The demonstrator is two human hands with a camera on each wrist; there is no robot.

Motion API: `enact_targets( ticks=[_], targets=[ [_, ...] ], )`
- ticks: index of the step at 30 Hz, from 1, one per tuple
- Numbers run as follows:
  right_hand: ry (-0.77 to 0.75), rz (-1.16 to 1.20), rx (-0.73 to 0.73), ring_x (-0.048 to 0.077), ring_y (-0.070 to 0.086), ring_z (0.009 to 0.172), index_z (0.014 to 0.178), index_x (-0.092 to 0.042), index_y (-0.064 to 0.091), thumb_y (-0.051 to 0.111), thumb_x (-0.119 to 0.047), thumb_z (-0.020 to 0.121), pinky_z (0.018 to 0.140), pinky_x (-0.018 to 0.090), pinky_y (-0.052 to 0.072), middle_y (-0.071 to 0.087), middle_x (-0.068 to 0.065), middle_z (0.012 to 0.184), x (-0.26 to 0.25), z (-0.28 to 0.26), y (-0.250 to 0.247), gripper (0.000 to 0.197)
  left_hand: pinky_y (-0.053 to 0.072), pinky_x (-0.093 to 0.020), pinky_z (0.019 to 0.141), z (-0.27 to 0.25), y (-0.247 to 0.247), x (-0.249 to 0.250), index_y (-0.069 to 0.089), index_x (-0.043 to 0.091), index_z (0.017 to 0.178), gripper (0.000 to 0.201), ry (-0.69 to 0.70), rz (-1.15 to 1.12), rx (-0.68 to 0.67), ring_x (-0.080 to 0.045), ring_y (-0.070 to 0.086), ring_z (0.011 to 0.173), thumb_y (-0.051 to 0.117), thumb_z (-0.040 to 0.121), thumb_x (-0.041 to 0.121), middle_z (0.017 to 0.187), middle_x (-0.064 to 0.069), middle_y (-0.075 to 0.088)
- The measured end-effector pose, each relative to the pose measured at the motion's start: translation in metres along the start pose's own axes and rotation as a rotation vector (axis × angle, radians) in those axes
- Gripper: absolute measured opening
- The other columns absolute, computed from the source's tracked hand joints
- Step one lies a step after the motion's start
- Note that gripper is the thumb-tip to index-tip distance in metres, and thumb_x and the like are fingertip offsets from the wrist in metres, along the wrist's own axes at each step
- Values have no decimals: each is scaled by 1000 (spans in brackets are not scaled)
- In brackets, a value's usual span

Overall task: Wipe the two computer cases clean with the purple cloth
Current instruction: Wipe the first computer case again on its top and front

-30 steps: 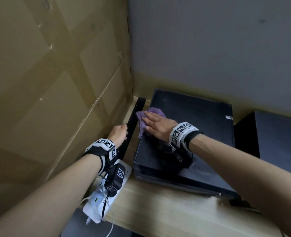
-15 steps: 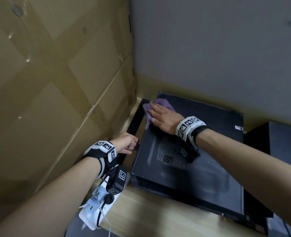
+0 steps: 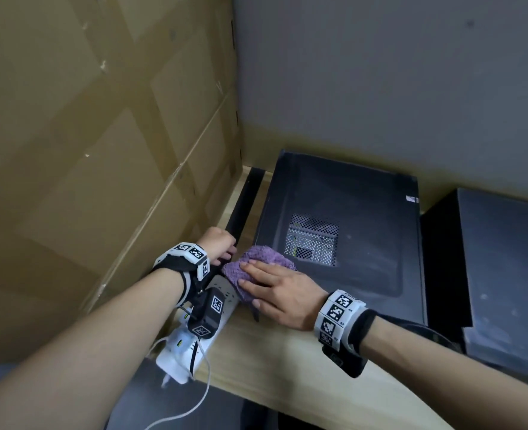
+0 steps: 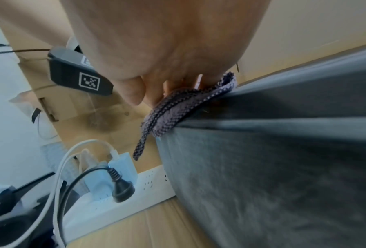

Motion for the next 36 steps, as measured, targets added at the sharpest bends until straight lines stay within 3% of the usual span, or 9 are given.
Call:
enact_targets(
  ticks=[5,9,11,15,19,23,26,31,36],
  targets=[
    [14,-50,19,18,20,150,149,-22,40,28,-42,102,122,33,20,21,1,163,-4,-14,4,53,47,-31,74,-10,26,6,61,9,119,33,107,27,-46,-23,56,92,51,97,30,102,-7,61],
    [90,-28,39,15,19,150,148,-23,43,29,-42,103,121,32,24,21,-2,163,9,-52,6,51,53,-38,84,-6,38,12,44,11,141,61,192,229,-19,-31,57,115,50,94,50,130,-9,58],
    [133,-20,60,13,16,151,149,-25,41,28,-41,104,121,30,21,18,-4,164,17,-81,7,50,46,-43,100,-1,42,15,36,11,147,72,211,284,2,-33,51,125,48,92,55,142,-11,50],
    [317,55,108,9,8,151,153,-25,33,23,-46,104,123,29,14,13,-7,164,40,-135,4,54,33,-43,112,1,51,30,28,8,150,67,225,365,30,-32,37,138,40,98,50,152,-12,36],
    [573,104,149,8,2,151,156,-26,23,5,-60,98,123,36,14,8,-6,165,65,-154,1,69,38,-44,107,8,55,33,36,7,145,55,222,372,56,-35,45,130,44,100,38,145,-14,45],
    [750,165,148,13,-2,152,157,-19,19,13,-55,101,124,30,2,3,0,165,65,-111,-6,67,42,-45,106,18,52,30,44,8,142,57,241,337,93,-33,51,126,57,95,35,141,-14,51],
    [697,126,148,19,2,153,157,-16,20,4,-56,95,124,33,3,5,6,165,46,-58,-8,75,45,-44,104,26,50,29,53,6,135,54,242,298,105,-30,58,119,65,90,33,132,-12,59],
    [570,150,121,17,3,152,156,-16,21,22,-47,104,124,37,8,6,4,165,37,-19,-10,61,56,-48,85,34,47,28,67,12,104,28,178,187,78,-26,69,89,72,83,30,94,-7,73],
    [732,175,68,14,-4,152,158,-22,12,18,-49,105,119,25,-7,-3,0,165,96,-71,-26,60,53,-49,92,30,43,34,58,10,129,54,122,200,66,-30,65,105,76,81,29,116,-11,68]
  ],
)
Point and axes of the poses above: each hand's wrist, its own z-axis towards the middle knuckle, its own y-axis out of the palm, x = y × z, the point moved 3 cm from there along z, towards the middle knuckle
